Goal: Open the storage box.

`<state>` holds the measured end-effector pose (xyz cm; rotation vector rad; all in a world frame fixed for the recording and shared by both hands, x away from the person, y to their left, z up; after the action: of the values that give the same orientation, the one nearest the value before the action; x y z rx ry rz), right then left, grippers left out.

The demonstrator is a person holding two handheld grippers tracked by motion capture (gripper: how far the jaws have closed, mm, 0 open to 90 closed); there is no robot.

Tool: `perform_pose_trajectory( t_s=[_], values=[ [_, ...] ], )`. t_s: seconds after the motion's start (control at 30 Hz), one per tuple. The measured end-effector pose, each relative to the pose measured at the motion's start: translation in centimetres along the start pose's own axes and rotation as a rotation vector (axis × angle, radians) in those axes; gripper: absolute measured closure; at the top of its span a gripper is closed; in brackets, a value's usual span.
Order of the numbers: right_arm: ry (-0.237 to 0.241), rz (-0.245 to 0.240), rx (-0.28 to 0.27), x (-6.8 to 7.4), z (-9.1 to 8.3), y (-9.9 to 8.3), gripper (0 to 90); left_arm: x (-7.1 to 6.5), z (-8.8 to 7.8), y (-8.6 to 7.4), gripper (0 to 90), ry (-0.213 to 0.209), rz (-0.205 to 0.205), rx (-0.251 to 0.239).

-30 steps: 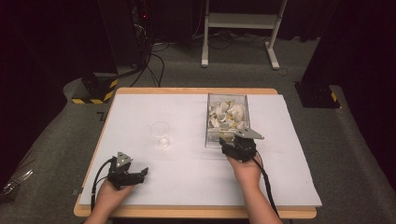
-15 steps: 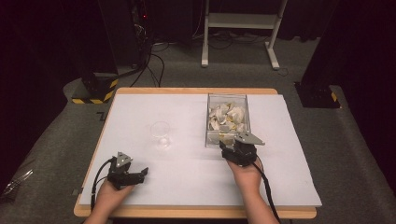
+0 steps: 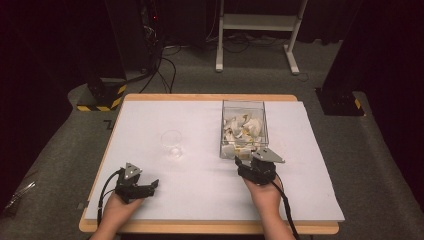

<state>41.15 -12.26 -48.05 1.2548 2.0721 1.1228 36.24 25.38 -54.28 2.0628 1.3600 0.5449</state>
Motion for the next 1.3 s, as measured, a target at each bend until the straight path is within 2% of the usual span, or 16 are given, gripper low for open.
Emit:
perform_pose_trajectory(
  t_s=[0.87, 1.3],
  values=[
    [0.006, -0.028, -0.001, 0.9, -1.8, -1.3, 35.2, 0.0, 0.0, 0.0, 14.8, 0.002, 0.001, -0.001],
    [0.009, -0.035, -0.017, 1.4, -2.6, -2.0, 35.6, 0.0, 0.0, 0.0, 14.8, 0.000, -0.001, -0.001]
  ],
)
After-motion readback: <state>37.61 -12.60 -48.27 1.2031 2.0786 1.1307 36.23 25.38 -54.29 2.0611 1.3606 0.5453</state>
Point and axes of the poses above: each handheld gripper's, and its own axes: z roughly forward along the jaws, y roughly out of its top, x roughly to its left, the point moved 5 cm from there along z, roughly forward along the jaws, and after that the axes turned 4 degrees about x, right-handed, at the moved point
